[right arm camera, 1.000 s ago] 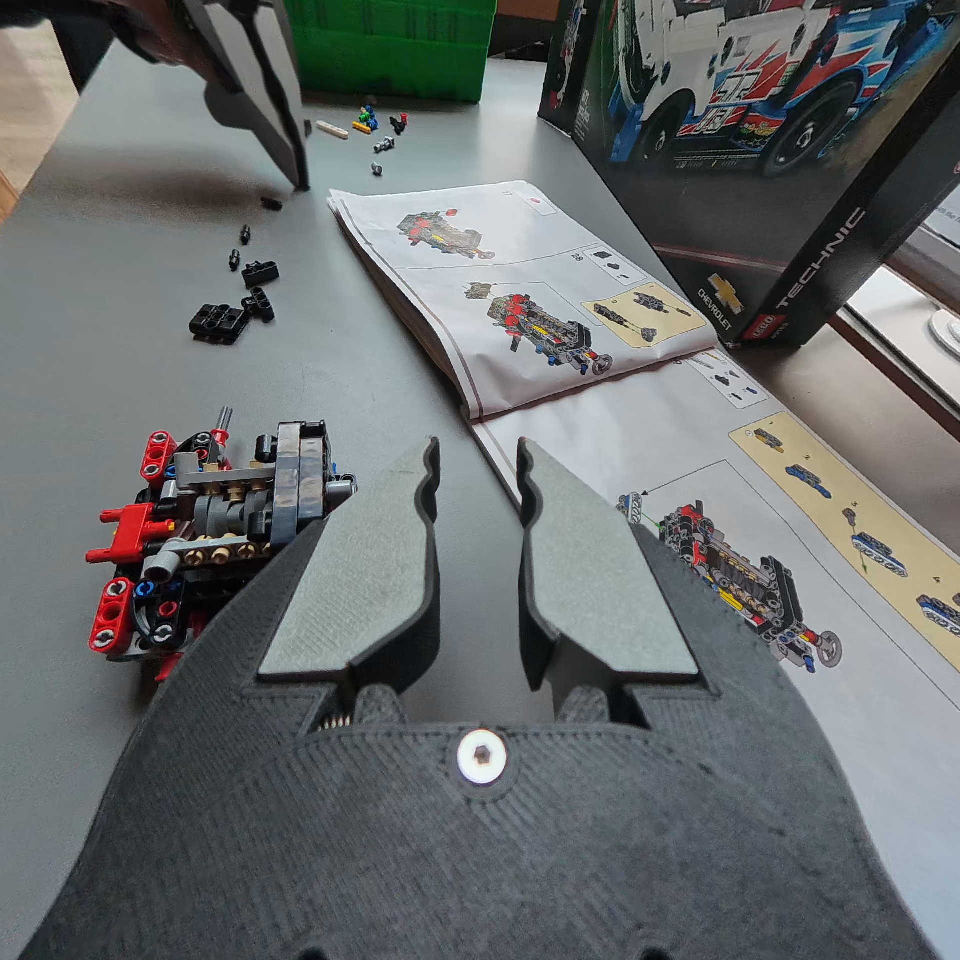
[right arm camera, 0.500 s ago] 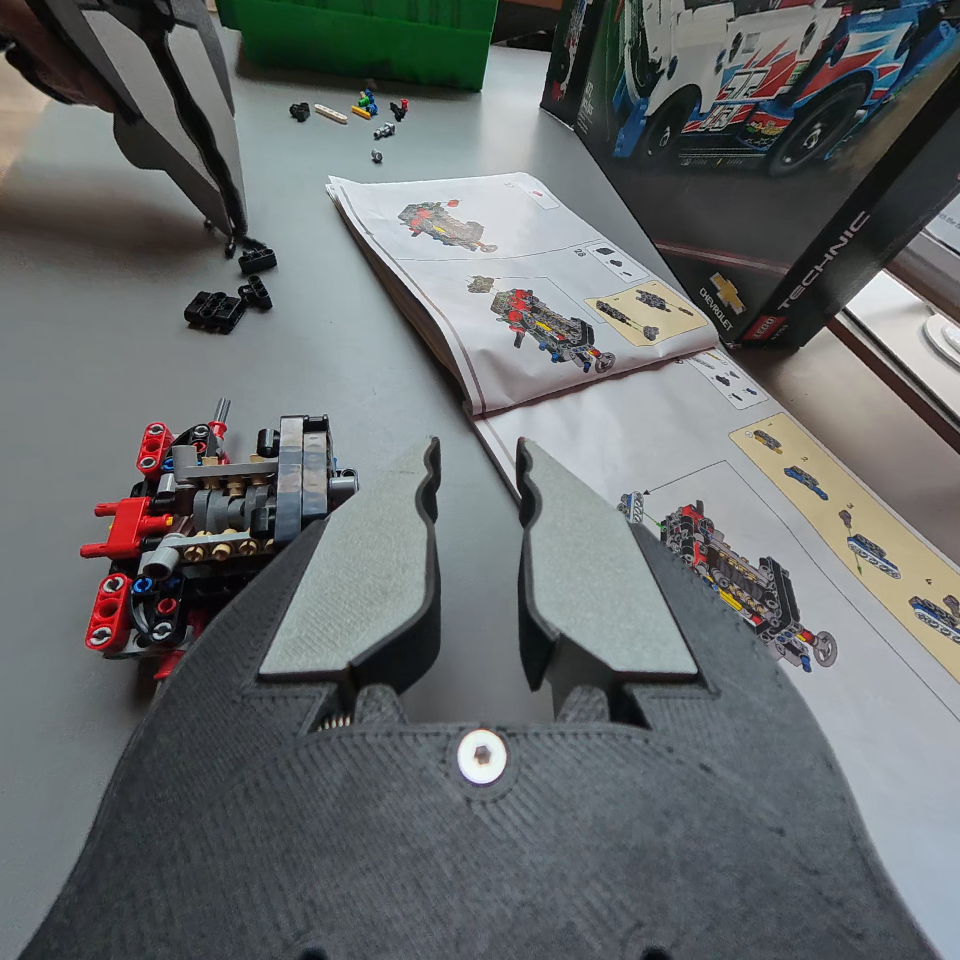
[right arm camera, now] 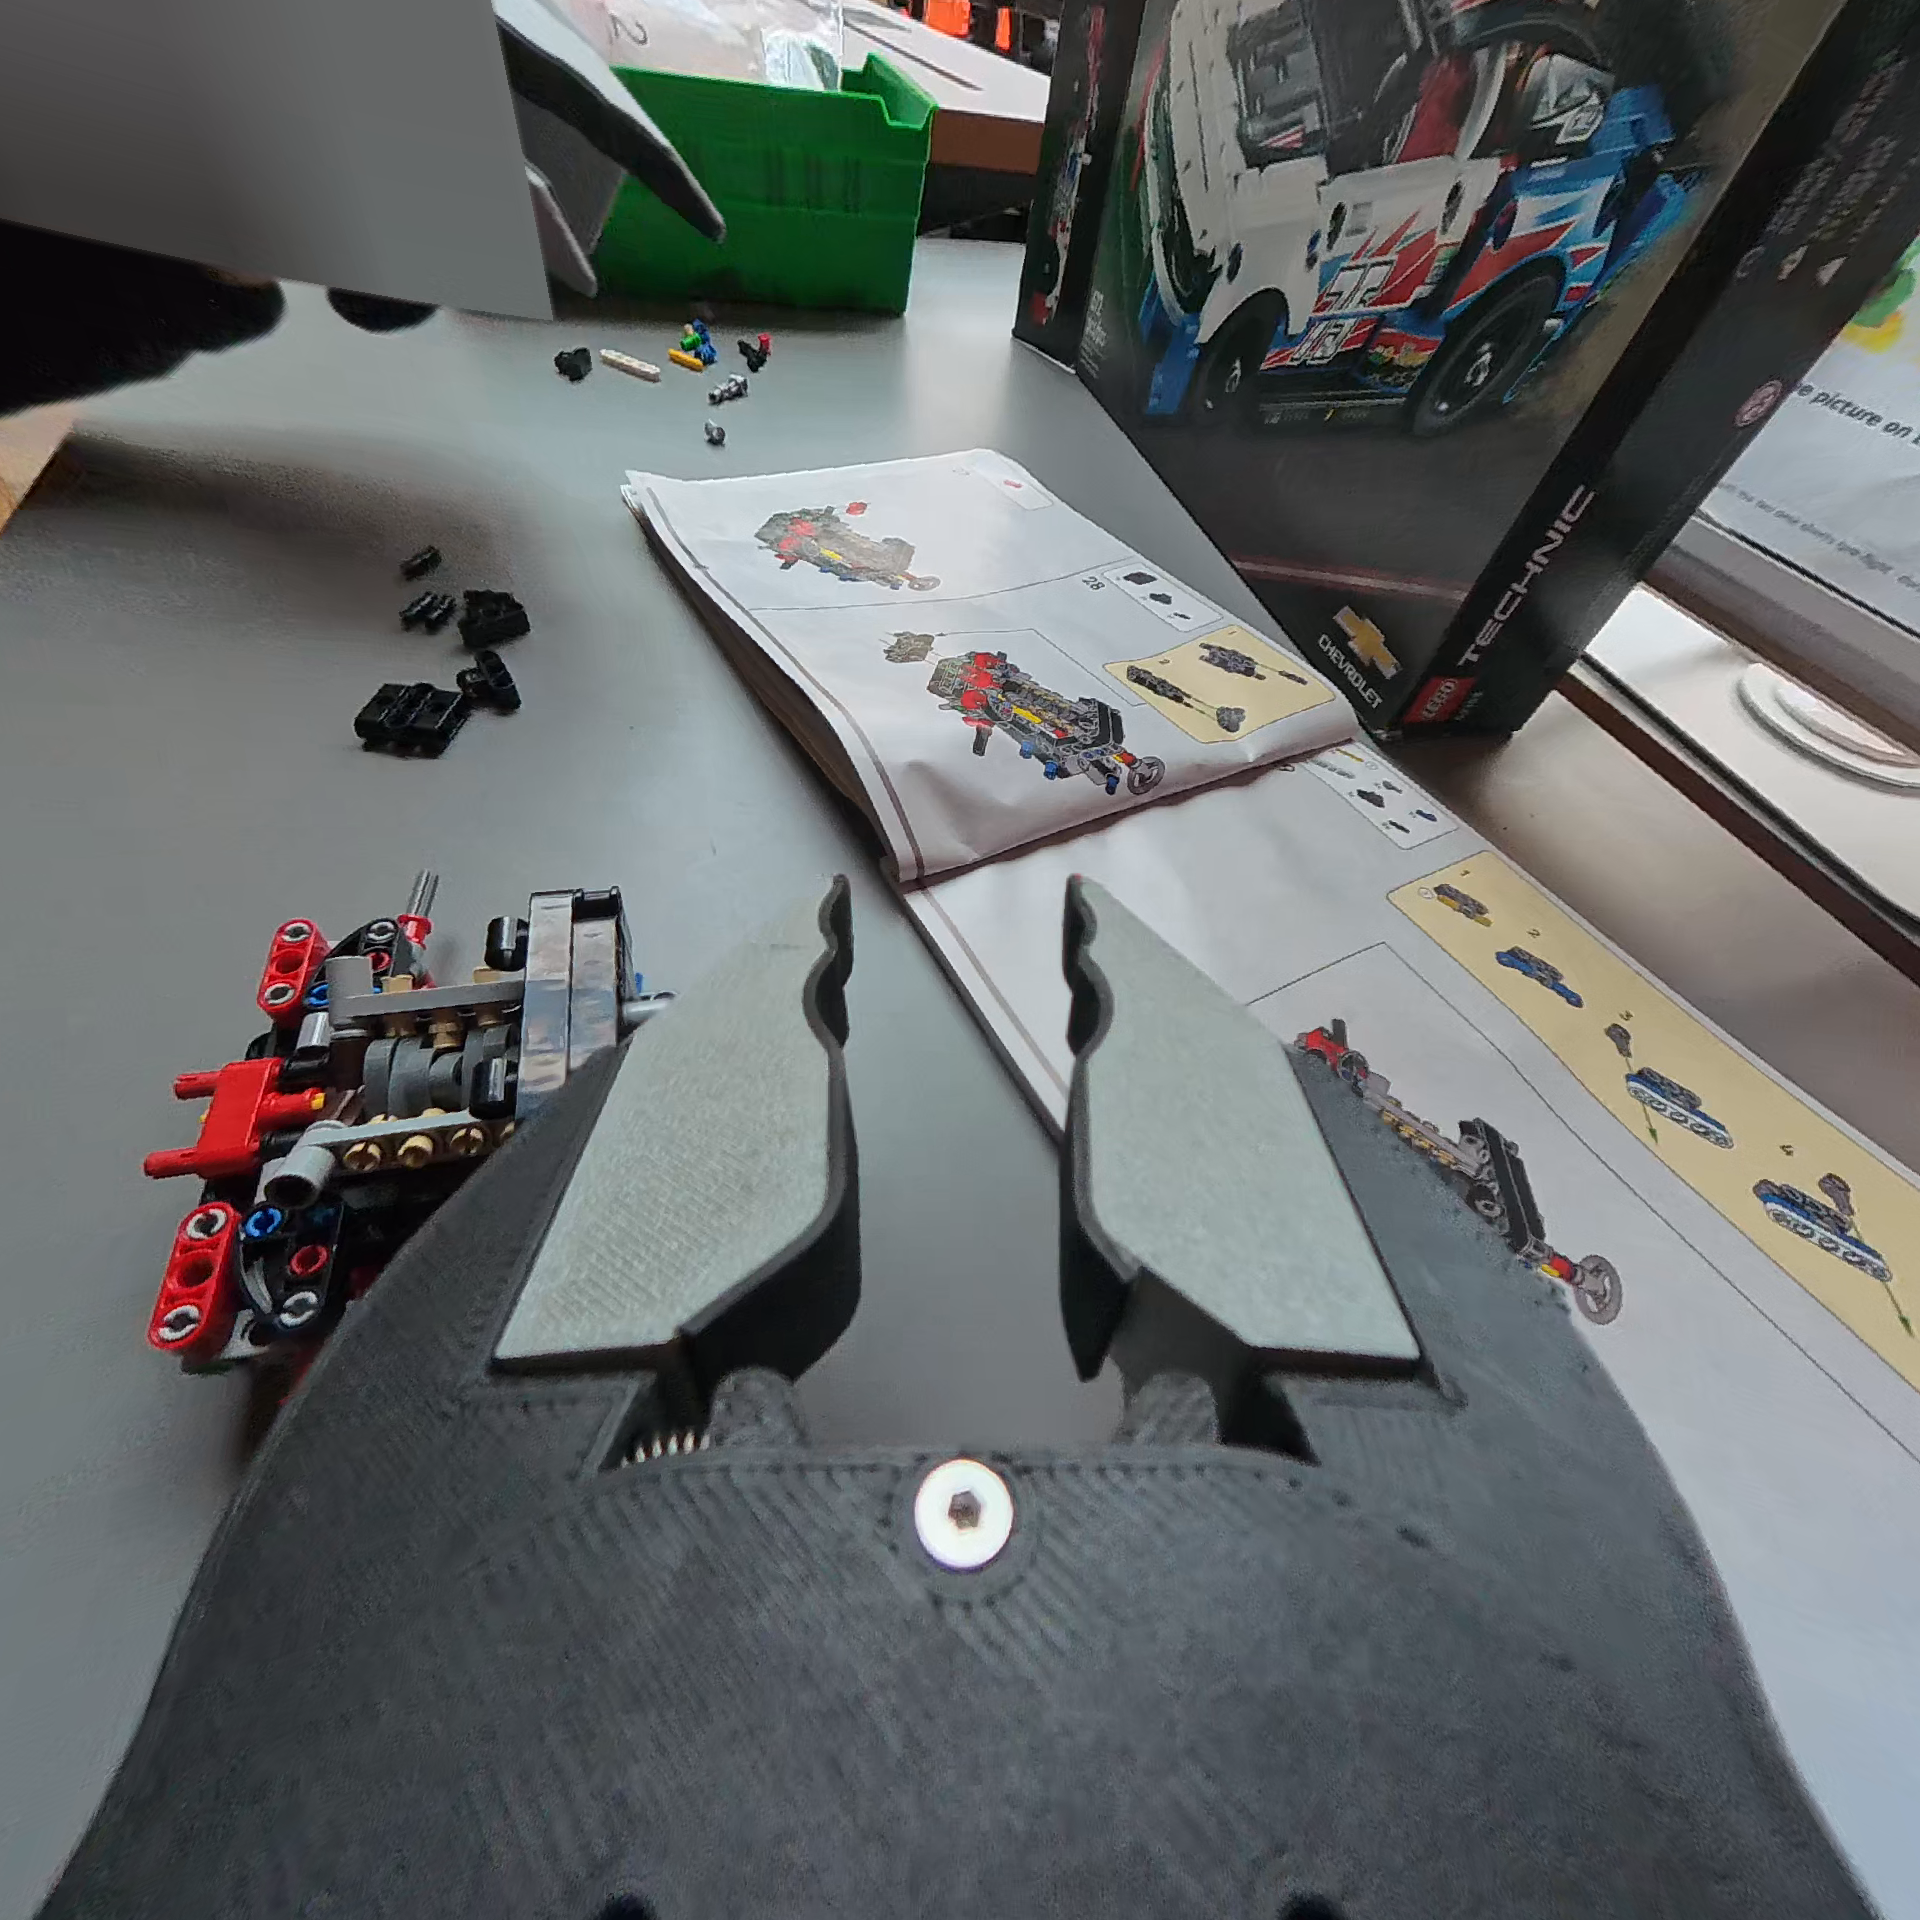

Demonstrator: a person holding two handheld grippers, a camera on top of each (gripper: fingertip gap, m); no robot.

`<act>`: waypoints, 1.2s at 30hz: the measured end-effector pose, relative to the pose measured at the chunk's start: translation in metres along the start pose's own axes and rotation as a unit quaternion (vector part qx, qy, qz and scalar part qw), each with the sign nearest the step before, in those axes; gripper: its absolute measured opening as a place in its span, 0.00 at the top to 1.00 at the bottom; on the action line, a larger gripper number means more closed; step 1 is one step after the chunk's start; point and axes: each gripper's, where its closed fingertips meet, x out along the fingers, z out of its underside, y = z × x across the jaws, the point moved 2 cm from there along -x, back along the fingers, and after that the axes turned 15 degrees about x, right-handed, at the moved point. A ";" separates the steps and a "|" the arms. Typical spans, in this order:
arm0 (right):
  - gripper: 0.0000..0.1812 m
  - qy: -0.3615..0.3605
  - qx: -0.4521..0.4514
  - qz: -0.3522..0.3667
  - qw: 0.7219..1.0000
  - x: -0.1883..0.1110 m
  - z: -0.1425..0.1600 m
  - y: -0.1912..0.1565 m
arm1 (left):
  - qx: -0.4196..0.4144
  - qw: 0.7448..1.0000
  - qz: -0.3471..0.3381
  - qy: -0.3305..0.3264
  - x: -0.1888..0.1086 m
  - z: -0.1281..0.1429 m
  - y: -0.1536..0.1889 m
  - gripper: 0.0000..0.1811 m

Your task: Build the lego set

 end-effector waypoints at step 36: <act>0.71 0.047 0.041 0.105 0.993 -0.013 -0.014 0.037 | 0.080 0.972 0.016 0.219 0.010 -0.025 -0.014 0.95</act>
